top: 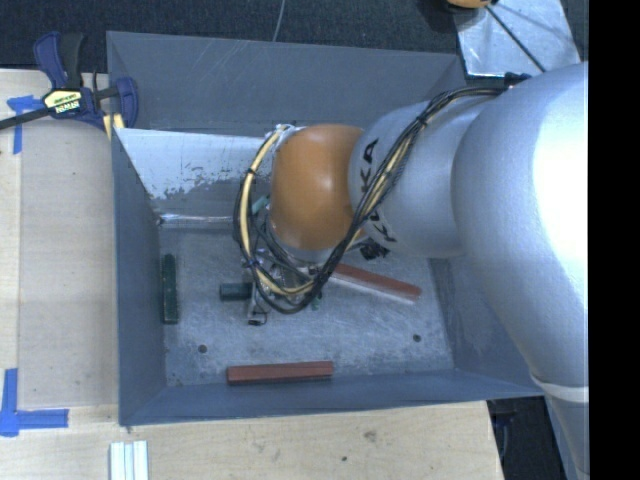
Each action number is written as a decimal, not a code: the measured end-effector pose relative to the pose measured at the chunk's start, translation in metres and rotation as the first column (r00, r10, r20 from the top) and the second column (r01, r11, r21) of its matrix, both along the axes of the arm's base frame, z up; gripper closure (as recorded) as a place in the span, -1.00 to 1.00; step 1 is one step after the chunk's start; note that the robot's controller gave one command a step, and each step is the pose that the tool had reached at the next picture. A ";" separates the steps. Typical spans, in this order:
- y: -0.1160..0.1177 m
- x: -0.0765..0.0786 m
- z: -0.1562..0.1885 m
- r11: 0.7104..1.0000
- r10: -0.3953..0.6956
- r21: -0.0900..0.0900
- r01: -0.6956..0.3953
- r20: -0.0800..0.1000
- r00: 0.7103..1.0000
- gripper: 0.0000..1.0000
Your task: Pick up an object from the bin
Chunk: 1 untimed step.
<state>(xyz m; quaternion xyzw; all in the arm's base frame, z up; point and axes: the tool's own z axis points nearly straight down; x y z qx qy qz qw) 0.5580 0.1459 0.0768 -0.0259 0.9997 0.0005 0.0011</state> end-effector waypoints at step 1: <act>0.000 0.000 0.000 1.000 0.000 0.000 0.000 0.000 1.000 1.00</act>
Offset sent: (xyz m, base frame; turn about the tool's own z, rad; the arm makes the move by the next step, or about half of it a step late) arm 0.0000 0.0000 0.0000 0.0000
